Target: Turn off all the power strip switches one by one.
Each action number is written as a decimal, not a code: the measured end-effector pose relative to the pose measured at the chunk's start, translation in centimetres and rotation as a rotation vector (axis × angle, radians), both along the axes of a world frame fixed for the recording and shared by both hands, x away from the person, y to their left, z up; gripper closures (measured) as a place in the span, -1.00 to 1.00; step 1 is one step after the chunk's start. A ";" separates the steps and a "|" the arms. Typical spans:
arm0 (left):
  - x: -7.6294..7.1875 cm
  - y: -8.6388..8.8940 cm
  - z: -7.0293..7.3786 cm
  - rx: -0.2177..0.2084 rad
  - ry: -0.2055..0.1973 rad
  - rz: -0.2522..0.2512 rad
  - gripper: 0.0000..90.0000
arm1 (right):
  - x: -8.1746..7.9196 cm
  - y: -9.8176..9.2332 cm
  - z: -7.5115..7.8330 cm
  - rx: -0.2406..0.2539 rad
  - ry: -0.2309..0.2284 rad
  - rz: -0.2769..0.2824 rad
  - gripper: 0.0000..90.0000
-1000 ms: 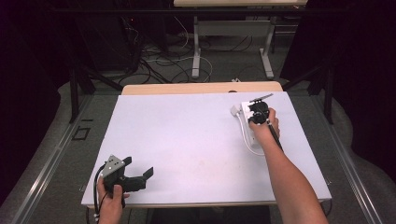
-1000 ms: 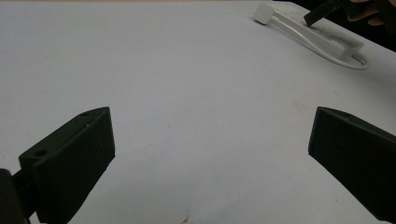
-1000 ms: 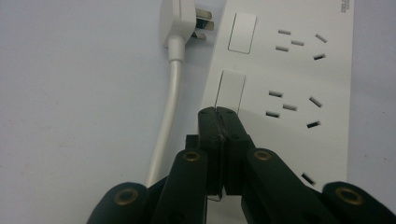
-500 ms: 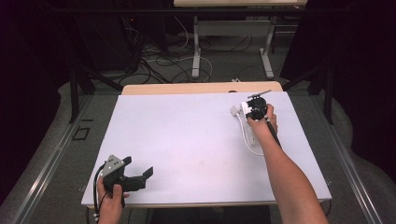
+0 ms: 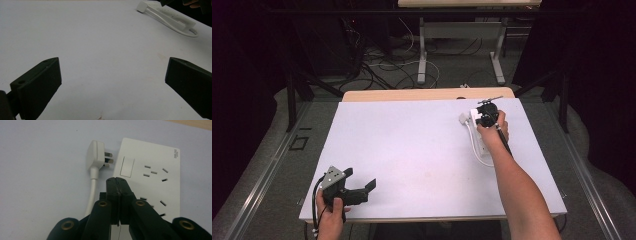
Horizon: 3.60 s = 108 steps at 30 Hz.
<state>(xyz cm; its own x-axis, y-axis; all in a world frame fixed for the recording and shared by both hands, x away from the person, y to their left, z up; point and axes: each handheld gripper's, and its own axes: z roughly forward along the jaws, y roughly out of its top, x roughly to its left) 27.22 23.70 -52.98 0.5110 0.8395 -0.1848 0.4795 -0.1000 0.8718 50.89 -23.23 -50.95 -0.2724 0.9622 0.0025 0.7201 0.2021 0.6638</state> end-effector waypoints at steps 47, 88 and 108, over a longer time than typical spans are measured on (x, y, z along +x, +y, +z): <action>-0.3 0.3 -0.1 -0.005 0.002 0.037 -0.99 | 1.4 -0.8 -1.4 0.022 0.013 -0.041 1.00; -0.1 0.0 -0.2 0.006 0.009 0.018 -0.99 | 1.4 -0.9 -1.7 0.026 -0.009 0.004 1.00; -0.2 0.2 -0.3 -0.005 0.013 0.034 -0.99 | 2.3 -1.1 -1.1 0.019 -0.073 0.053 1.00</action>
